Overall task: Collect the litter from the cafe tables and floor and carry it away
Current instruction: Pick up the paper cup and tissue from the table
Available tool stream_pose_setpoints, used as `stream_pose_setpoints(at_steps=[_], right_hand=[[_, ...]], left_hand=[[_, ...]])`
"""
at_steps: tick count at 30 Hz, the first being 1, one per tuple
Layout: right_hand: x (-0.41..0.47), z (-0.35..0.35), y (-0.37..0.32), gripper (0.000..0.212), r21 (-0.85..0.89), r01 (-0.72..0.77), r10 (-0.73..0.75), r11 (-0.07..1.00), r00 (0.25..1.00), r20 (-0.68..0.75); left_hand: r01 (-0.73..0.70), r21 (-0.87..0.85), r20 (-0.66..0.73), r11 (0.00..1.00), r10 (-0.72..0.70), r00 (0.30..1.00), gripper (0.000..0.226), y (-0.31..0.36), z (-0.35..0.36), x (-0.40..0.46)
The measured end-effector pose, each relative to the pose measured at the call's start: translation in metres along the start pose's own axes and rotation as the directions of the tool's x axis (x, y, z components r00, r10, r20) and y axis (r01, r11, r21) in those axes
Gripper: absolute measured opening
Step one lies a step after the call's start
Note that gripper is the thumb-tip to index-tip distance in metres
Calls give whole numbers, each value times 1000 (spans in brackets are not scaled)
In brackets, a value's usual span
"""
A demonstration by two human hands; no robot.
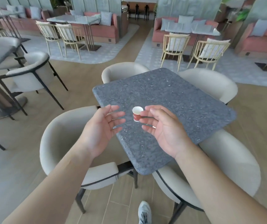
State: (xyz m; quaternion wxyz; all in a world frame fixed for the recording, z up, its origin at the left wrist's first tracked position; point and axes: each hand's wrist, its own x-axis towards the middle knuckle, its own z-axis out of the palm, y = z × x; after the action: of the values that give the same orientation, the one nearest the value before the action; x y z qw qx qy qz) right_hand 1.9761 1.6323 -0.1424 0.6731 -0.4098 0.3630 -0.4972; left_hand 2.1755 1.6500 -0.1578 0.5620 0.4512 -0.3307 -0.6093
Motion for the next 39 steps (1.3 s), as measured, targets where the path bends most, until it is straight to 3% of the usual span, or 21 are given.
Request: stream_pose_setpoints(at_steps=[12, 19, 24, 26, 29, 32, 36, 39], right_hand=[[124, -89, 5, 11, 34, -70, 75, 997, 978, -193], [176, -127, 29, 9, -48, -153, 132, 987, 944, -301], [205, -148, 68, 6, -245, -243, 133, 939, 909, -394], [214, -160, 85, 9, -441, -318, 108, 839, 893, -437], [220, -184, 114, 22, -774, -405, 140, 487, 911, -388], [225, -201, 141, 41, -894, -390, 214, 221, 914, -345], [233, -209, 166, 51, -929, -366, 231, 58, 910, -344], [241, -212, 176, 56, -941, -338, 230, -14, 915, -332]], left_hand=[[164, 93, 9, 982, -165, 986, 36, -34, 45, 154], [197, 178, -99, 964, -182, 978, 23, -59, 43, 211], [242, 186, -213, 952, -202, 956, 9, -84, 23, 259], [239, 301, -252, 923, -164, 954, 9, -98, 16, 277], [219, 539, -270, 813, -79, 959, 9, -121, 4, 299], [189, 707, -226, 682, -36, 973, 23, -142, -10, 315], [129, 816, -152, 564, -7, 988, 63, -167, -24, 328], [166, 846, -158, 506, -59, 986, 81, -178, -30, 340]])
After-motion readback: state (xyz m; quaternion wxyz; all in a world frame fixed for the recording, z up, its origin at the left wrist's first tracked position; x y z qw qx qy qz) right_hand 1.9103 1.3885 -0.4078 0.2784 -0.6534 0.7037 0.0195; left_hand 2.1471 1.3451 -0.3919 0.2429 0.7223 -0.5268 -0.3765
